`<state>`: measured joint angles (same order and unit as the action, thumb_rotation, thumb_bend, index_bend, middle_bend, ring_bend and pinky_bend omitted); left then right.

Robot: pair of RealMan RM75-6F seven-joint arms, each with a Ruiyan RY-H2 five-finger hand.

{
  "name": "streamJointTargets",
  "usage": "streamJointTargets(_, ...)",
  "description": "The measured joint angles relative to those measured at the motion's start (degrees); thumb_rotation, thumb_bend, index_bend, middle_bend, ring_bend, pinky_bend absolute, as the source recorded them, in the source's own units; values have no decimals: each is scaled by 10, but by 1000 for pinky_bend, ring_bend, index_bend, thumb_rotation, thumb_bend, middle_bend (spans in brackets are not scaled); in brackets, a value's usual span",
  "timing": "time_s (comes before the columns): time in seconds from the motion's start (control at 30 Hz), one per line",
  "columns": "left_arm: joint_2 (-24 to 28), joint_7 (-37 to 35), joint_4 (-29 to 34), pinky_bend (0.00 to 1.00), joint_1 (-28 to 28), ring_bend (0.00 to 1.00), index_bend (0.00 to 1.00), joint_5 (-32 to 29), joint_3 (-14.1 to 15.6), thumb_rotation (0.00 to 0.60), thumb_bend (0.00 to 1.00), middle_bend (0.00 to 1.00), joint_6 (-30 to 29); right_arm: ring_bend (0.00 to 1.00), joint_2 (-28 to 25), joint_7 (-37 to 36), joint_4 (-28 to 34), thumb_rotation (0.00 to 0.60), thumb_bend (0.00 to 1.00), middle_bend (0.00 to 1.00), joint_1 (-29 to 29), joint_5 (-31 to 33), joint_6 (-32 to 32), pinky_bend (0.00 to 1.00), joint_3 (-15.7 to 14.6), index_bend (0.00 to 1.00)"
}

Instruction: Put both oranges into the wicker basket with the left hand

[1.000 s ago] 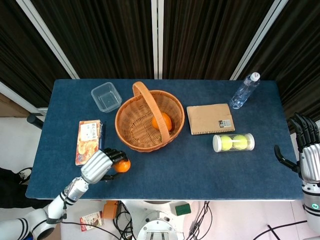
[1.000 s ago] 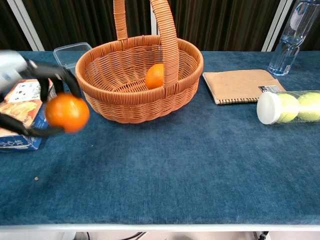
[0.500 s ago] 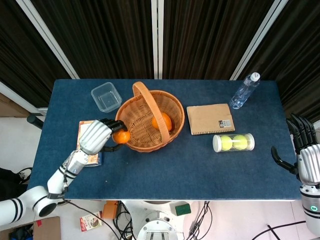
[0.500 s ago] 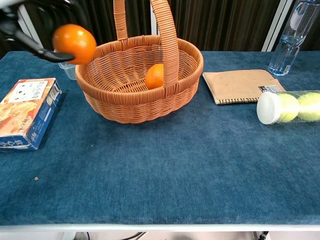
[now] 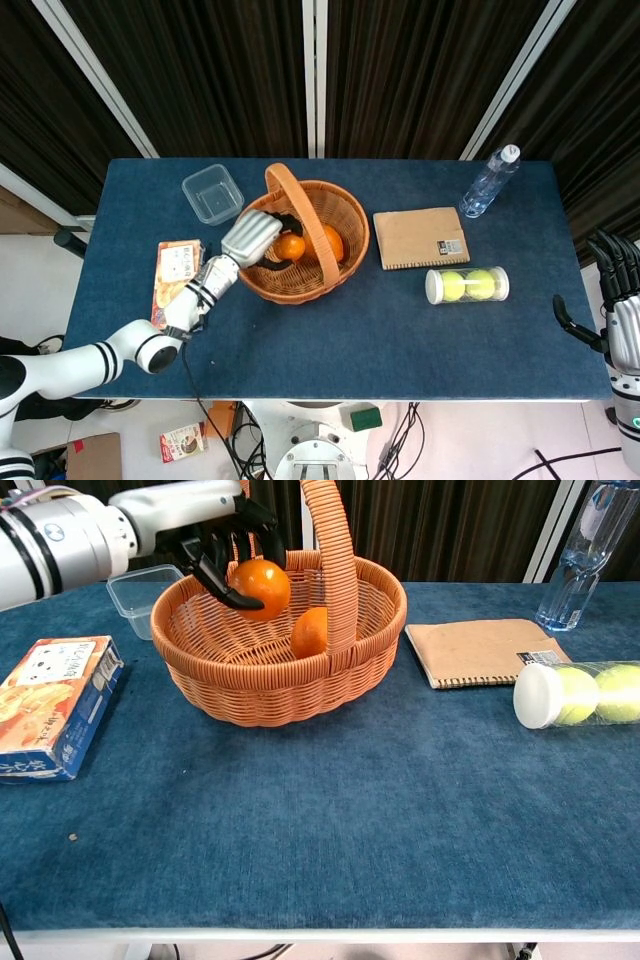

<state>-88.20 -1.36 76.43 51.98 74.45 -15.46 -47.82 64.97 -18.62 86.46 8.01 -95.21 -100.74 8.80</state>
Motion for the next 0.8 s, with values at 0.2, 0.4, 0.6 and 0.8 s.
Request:
streamJointTargets(0.2, -4, 15, -10, 237, 11, 30, 43, -31, 3, 600, 189, 18, 25, 0, 0, 1, -1, 600, 376, 0, 0, 2, 1, 0, 2, 0)
streamJointTargets(0.4, 16, 12, 10, 232, 1, 30, 43, -22, 14, 600, 179, 17, 9, 0, 5, 3, -3, 600, 376, 0, 3, 0, 5, 0, 1, 0)
streamJointTargets(0.6, 59, 23, 63, 232, -32, 30, 54, -3, 30, 600, 179, 36, -42, 0, 7, 2, -8, 600, 376, 0, 0, 0, 0, 0, 1, 0)
streamJointTargets(0.8, 144, 52, 150, 232, -114, 31, 99, 18, 67, 600, 179, 49, -137, 0, 13, -6, -35, 600, 376, 0, -9, 8, -2, 0, -5, 0)
